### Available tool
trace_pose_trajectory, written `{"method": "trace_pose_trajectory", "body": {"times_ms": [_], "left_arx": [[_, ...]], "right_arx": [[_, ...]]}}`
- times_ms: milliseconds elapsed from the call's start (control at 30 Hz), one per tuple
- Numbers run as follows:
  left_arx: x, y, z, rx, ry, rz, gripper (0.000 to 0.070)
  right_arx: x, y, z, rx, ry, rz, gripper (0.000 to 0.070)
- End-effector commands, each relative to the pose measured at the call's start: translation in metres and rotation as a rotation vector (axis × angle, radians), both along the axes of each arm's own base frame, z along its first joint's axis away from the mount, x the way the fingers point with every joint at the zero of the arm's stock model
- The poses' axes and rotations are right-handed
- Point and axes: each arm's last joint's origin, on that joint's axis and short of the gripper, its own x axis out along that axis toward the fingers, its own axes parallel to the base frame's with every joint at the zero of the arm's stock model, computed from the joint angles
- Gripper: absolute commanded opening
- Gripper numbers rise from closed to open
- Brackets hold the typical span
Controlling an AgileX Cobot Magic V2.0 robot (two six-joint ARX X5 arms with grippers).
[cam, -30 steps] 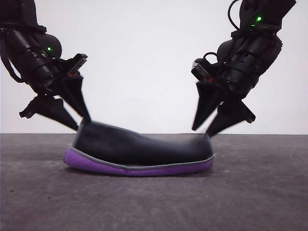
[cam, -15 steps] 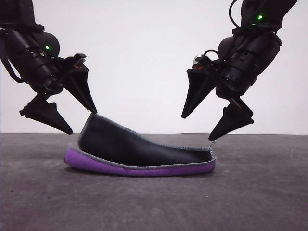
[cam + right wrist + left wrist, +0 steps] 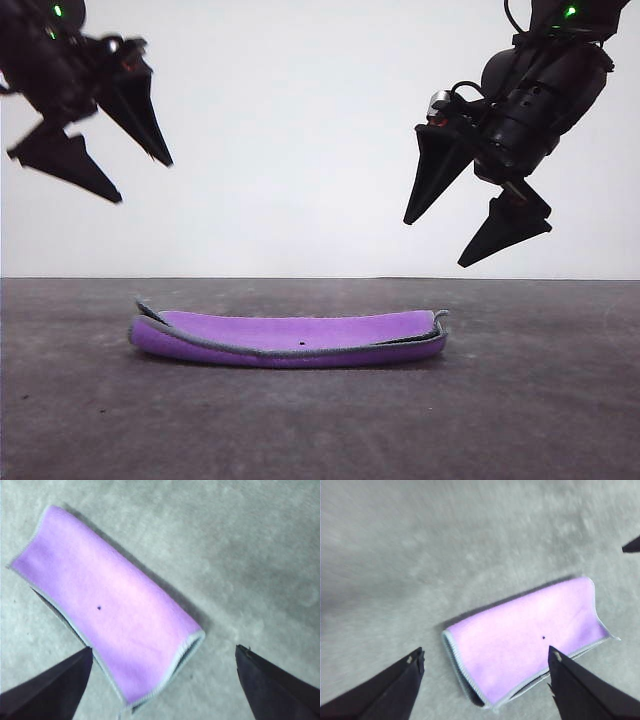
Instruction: Fold clothes
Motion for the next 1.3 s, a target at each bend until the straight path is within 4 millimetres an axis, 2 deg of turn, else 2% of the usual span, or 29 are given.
{"method": "trace_pose_trajectory", "body": {"times_ms": [0,100,200,267,400,500,600,667,733,833,967,1133,1267], "left_arx": [[0.000,0.000,0.005,0.018,-0.013,0.002,0.0477],[-0.009,0.003,0.014,0.050,-0.027,0.014,0.0477],[-0.019,0.007,0.027,0.063,-0.060,0.030,0.0477],[-0.026,0.008,0.036,0.060,-0.098,0.032,0.0477],[-0.038,0.009,0.052,0.068,-0.157,0.043,0.0477],[-0.045,0.010,0.059,0.074,-0.181,0.049,0.0477],[-0.049,0.010,0.060,0.075,-0.173,0.048,0.0477],[-0.051,0.010,0.061,0.075,-0.170,0.048,0.0477],[-0.051,0.010,0.062,0.075,-0.177,0.048,0.0477],[-0.050,0.010,0.062,0.074,-0.184,0.048,0.0477],[-0.049,0.010,0.063,0.073,-0.198,0.049,0.0477],[-0.049,0.010,0.063,0.072,-0.205,0.049,0.0477],[-0.049,0.010,0.063,0.072,-0.203,0.050,0.0477]], "right_arx": [[-0.002,0.000,0.004,-0.010,0.008,0.024,0.0584],[-0.008,-0.001,0.004,-0.028,0.046,0.037,0.0595],[-0.015,-0.003,0.016,-0.025,0.017,0.037,0.0595],[-0.022,-0.005,0.032,-0.022,-0.033,0.033,0.0595],[-0.043,-0.013,0.079,-0.065,-0.219,-0.026,0.0594],[-0.069,-0.022,0.119,-0.183,-0.403,-0.134,0.0593],[-0.103,-0.029,0.152,-0.227,-0.528,-0.208,0.0593],[-0.124,-0.032,0.165,-0.211,-0.559,-0.226,0.0593],[-0.142,-0.036,0.167,-0.202,-0.577,-0.235,0.0593],[-0.161,-0.040,0.153,-0.188,-0.557,-0.248,0.0593],[-0.173,-0.041,0.106,-0.141,-0.505,-0.279,0.0593],[-0.169,-0.037,0.049,0.018,-0.443,-0.322,0.0593],[-0.163,-0.034,0.008,0.078,-0.367,-0.352,0.0593]]}}
